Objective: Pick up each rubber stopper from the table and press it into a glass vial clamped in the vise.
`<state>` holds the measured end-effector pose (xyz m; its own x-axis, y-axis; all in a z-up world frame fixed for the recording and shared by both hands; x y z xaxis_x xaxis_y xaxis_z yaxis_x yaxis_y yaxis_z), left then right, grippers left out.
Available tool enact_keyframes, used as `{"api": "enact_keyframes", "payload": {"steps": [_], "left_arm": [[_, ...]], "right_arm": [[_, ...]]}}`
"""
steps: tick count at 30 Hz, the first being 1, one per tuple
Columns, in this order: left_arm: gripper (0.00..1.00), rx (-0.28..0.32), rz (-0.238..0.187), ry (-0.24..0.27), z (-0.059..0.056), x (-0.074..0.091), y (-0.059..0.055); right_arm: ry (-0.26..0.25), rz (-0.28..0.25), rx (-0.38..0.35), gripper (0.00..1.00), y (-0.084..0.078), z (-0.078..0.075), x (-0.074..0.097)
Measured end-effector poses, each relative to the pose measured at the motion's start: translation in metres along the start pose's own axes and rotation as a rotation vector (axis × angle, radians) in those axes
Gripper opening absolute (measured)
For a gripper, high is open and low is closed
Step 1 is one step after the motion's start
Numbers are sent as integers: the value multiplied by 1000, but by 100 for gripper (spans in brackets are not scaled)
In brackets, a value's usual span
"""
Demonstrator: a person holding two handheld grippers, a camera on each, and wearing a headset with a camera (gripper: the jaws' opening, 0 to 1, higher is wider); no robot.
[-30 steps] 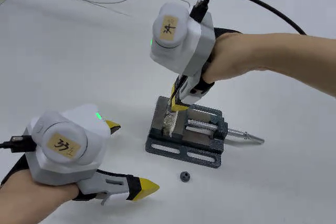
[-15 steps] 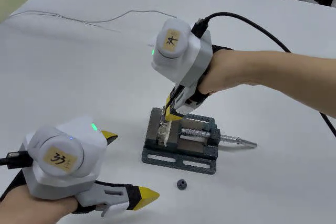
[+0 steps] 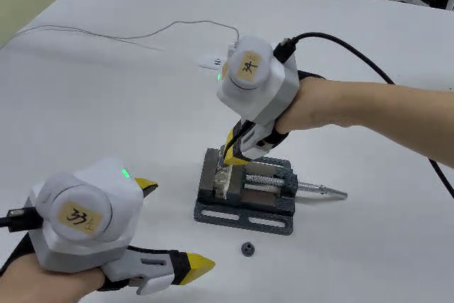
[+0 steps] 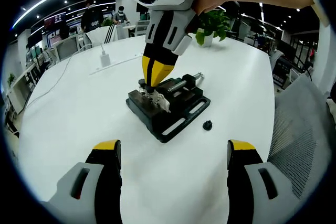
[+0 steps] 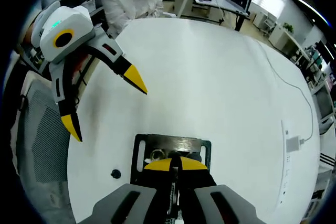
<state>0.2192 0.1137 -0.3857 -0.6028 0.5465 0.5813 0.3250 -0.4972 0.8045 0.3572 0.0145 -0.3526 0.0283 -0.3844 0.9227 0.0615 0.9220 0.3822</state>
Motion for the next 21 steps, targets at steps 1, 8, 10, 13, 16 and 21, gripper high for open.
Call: {"api": "enact_keyframes", "payload": {"steps": [1, 8, 10, 13, 16, 21], "left_arm": [[82, 0, 1, 1, 0, 0, 0], [82, -8, 7, -12, -3, 2, 0], [82, -7, 7, -14, -3, 2, 0], [82, -12, 9, -16, -2, 2, 0], [82, -14, 8, -19, -2, 2, 0], [82, -16, 6, -26, -2, 1, 2]], "right_arm": [[-1, -3, -6, 0, 0, 0, 0], [-18, -26, -9, 1, -3, 0, 2], [-31, -34, -22, 4, -3, -2, 2], [-35, -45, -36, 9, -5, -3, 4], [15, -52, -66, 23, -8, 5, 4], [16, -95, -53, 35, -11, 12, 6]]}}
Point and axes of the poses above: the centre of the closed fingertips' face, and the gripper's own axes: x roughly backward along the fingers, z roughly to its left, y roughly out of its top, the point moved 8 cm from there along x, roughly backward along the fingers, and after that the axes turned 13 degrees about -x, right-handed, at the moved point
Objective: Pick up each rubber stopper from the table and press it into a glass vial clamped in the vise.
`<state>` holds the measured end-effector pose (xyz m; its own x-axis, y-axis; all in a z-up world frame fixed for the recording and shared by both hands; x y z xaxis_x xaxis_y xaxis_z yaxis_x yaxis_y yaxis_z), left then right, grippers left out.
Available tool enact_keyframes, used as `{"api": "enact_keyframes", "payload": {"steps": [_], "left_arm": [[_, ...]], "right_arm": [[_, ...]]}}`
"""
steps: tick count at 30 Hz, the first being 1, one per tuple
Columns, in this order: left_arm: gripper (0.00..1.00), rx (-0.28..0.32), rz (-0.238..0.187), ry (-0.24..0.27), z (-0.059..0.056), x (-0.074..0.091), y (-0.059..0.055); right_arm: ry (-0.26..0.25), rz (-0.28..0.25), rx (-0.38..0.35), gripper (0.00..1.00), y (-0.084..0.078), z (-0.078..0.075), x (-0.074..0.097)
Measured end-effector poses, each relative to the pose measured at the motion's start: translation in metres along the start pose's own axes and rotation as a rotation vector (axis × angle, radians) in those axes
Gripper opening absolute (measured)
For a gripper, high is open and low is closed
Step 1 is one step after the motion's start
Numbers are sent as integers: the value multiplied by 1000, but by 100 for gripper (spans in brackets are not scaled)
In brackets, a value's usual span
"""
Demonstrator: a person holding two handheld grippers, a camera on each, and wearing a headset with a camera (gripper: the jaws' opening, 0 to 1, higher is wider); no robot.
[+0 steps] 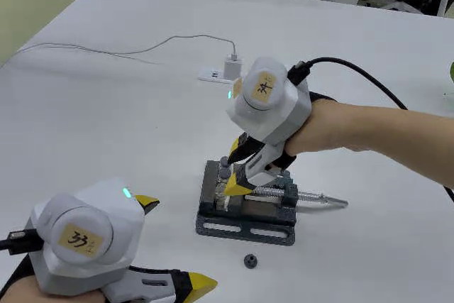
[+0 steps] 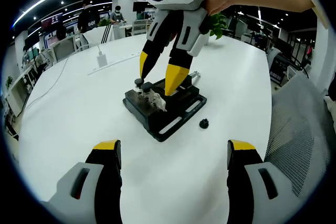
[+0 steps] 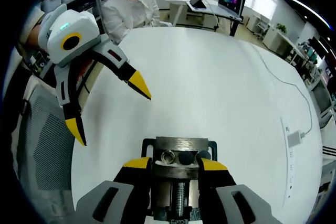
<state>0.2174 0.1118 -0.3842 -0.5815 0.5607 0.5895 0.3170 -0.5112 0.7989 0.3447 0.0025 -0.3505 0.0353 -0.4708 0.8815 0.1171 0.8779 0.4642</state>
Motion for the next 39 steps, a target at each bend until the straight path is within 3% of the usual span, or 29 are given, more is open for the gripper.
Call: {"api": "enact_keyframes", "payload": {"steps": [10, 14, 17, 26, 39], "left_arm": [[82, -8, -2, -11, -2, -2, 2], [82, 28, -20, -10, -1, -2, 2], [82, 23, -18, -8, 0, -1, 2], [82, 3, -7, -11, 2, -1, 3], [80, -35, -1, -51, 2, -6, 8]], "right_arm": [[19, -99, -87, 72, -21, 11, 6], [28, -143, -107, 87, -29, 15, 8], [17, -167, -121, 99, -35, 19, 8], [-15, -175, -146, 99, -62, 29, 13], [-72, -243, -220, 99, -103, 42, 36]]}}
Point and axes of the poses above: the centre of the closed fingertips' face, and the gripper's own axes: x roughly backward along the fingers, z roughly to its left, y roughly out of its top, the point moved 8 cm from there along x, roughly backward along the fingers, and after that the axes turned 13 degrees about -x, right-handed, at the moved point
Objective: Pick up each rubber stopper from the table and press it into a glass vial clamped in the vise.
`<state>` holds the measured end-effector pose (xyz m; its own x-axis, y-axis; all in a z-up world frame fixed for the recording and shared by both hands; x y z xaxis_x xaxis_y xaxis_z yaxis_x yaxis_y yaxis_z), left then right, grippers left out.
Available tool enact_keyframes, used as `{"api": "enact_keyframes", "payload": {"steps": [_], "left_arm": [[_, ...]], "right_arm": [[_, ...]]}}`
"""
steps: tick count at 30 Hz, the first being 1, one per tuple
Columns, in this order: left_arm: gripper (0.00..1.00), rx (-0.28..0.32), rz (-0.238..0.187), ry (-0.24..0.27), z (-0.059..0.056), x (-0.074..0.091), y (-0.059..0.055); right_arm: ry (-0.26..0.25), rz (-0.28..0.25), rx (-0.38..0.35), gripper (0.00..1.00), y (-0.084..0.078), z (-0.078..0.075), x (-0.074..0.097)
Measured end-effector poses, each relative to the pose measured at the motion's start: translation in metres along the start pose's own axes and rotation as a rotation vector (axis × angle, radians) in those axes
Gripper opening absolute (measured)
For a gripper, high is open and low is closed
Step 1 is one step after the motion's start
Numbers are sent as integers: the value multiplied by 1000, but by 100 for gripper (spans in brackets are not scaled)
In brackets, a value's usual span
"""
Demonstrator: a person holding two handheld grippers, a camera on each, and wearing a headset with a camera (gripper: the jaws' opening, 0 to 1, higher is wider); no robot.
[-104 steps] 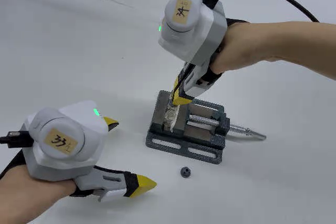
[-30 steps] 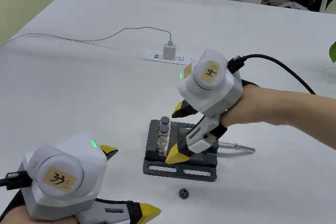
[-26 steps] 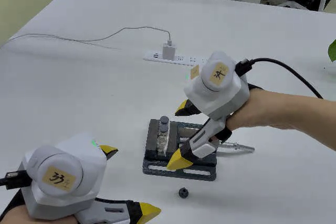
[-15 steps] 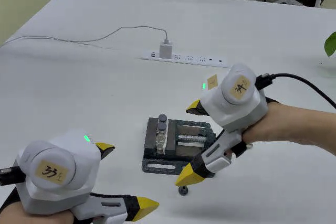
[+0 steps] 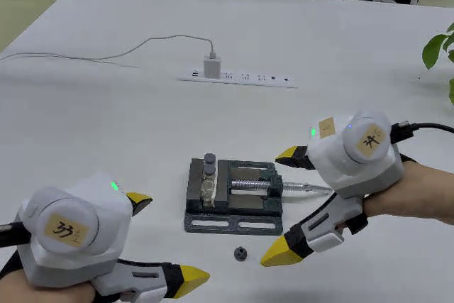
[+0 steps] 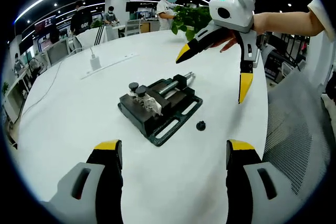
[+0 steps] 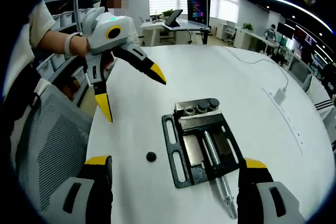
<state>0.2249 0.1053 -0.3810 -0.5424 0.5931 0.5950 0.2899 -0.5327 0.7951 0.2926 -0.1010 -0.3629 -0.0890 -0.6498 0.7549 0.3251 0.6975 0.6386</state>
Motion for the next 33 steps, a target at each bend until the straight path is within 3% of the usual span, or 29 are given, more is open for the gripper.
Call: {"api": "enact_keyframes", "payload": {"steps": [8, 16, 25, 33], "left_arm": [[72, -51, 10, -61, -4, -5, 10], [62, -127, 45, -133, -5, -15, 19], [51, -245, 131, -240, -13, -31, 29], [40, -357, 223, -352, -14, -49, 43]], "right_arm": [[-49, -54, -5, 99, -20, 6, 21], [-87, -101, -84, 99, -43, 11, 34], [-120, -123, -130, 98, -61, 19, 40], [-130, -165, -145, 97, -62, 29, 43]]}}
Point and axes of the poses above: the centre of the closed fingertips' face, and the gripper's own axes: x roughly backward along the fingers, z roughly to its left, y roughly out of its top, the point moved 8 cm from there along x, roughly backward along the fingers, and after that the axes turned 13 degrees about -x, right-handed, at the moved point
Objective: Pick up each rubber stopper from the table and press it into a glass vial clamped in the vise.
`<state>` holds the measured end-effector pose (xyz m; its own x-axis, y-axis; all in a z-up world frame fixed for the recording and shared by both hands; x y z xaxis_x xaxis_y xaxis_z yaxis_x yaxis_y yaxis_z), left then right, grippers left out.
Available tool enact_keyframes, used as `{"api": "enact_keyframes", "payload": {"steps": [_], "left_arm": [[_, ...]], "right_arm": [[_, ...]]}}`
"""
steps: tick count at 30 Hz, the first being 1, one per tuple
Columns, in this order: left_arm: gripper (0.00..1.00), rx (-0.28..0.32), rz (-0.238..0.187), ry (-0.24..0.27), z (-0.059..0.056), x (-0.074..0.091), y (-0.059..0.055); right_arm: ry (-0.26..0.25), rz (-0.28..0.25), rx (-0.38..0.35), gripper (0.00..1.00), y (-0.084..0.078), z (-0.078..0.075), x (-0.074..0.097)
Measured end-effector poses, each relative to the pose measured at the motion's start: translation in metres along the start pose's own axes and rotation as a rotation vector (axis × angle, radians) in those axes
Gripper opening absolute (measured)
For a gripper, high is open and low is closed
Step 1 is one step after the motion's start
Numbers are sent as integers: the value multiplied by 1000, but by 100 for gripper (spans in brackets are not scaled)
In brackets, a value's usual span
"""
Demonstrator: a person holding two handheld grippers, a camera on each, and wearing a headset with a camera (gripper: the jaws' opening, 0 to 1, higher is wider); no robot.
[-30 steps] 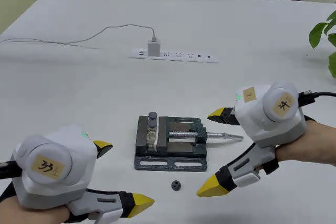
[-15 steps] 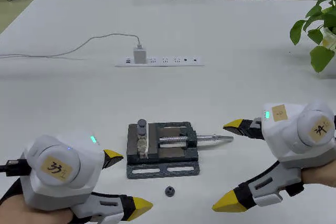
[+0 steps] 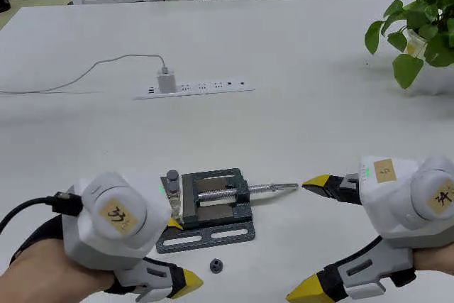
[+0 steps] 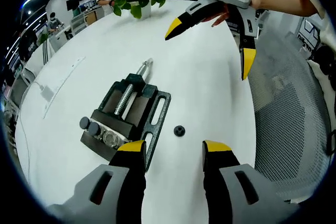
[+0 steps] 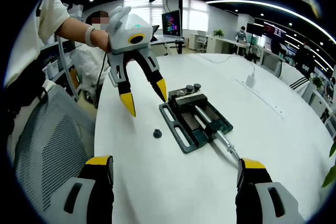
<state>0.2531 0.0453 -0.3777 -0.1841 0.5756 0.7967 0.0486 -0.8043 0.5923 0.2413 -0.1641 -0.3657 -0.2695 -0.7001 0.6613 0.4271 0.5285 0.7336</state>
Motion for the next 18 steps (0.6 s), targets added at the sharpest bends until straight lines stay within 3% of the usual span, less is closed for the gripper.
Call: {"api": "enact_keyframes", "payload": {"steps": [7, 11, 14, 18], "left_arm": [[30, -112, 87, -125, 4, -17, 5], [26, -141, 115, -158, 4, -26, 9], [23, -182, 169, -204, 4, -33, 8], [17, -180, 181, -225, 5, -40, 12]], "right_arm": [[0, -10, 10, 96, -1, 7, 0], [0, -15, 6, 95, -3, 9, 0], [-5, -18, 4, 94, -4, 10, 0], [-8, -23, 1, 93, -5, 12, 1]]}}
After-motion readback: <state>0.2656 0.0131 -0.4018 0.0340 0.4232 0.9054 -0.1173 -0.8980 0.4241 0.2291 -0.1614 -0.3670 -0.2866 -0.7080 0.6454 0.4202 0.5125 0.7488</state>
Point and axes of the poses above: the centre of the closed fingertips' face, and the gripper's own axes: x roughly backward along the fingers, z roughly to its left, y roughly out of its top, the point moved 8 cm from there along x, roughly backward along the fingers, and after that the axes turned 13 degrees about -x, right-handed, at the moved point
